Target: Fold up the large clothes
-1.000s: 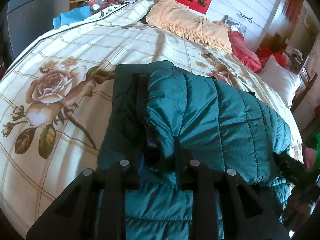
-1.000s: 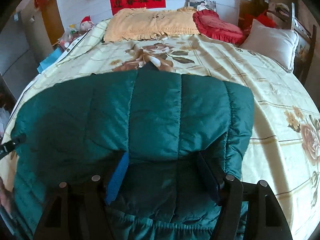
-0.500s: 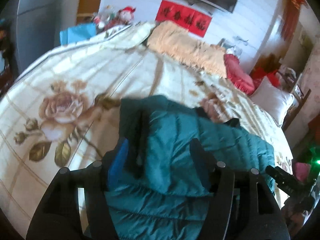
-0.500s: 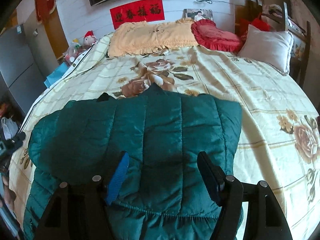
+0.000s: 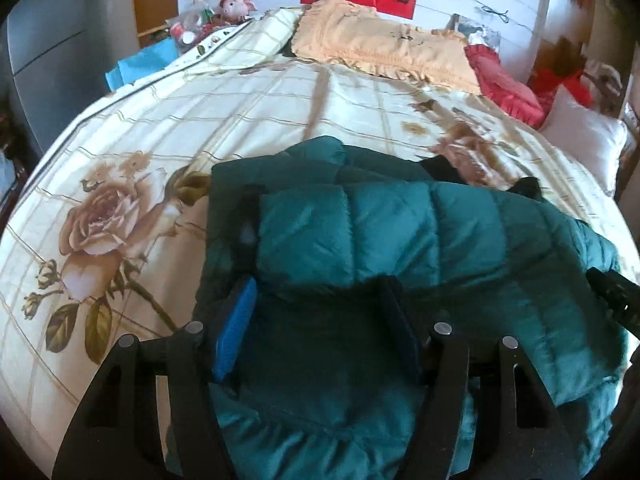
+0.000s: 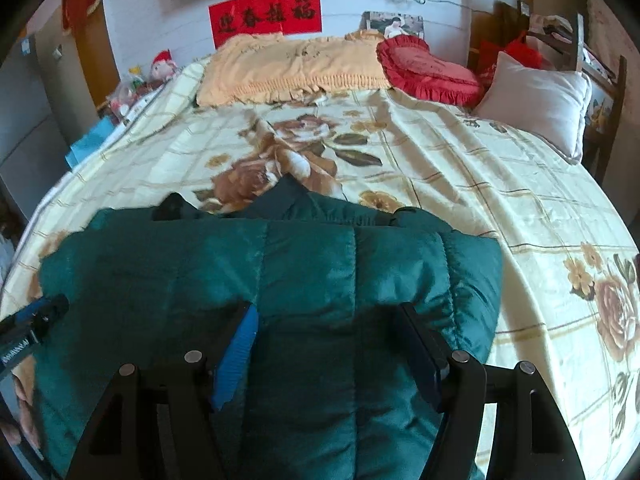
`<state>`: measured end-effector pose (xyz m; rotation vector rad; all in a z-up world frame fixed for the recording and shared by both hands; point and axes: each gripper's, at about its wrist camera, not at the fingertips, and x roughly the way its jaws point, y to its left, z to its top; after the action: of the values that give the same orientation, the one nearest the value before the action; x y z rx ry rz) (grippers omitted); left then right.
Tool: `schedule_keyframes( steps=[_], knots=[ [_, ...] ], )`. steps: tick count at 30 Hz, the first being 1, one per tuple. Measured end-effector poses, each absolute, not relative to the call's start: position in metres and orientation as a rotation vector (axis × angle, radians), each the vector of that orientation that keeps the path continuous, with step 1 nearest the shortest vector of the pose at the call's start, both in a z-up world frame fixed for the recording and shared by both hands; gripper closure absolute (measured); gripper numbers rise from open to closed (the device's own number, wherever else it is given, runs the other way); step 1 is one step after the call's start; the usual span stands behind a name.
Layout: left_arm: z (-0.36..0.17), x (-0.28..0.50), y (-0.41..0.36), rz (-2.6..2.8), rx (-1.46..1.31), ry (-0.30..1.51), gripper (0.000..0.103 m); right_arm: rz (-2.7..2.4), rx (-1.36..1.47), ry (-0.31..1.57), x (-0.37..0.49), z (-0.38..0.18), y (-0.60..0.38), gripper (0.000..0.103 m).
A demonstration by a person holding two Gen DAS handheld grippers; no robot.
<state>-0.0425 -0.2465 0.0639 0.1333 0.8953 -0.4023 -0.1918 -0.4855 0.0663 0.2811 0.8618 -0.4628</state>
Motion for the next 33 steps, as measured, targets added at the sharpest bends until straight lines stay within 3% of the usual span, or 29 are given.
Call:
schedule_keyframes(
  steps=[7,19,33],
  knots=[
    [0.056,-0.037,-0.249,-0.417,0.151,0.921,0.036,-0.462,0.334,0.895,-0.183,0.047,-0.499,0.033],
    [0.057,-0.040,-0.249,-0.416,0.149,0.912,0.035,-0.405,0.259,0.847,-0.232,0.088,-0.457,0.033],
    [0.052,-0.044,-0.246,-0.414,0.133,0.900,0.027,-0.467,0.204,0.922,-0.232,0.046,-0.459,0.032]
  ],
)
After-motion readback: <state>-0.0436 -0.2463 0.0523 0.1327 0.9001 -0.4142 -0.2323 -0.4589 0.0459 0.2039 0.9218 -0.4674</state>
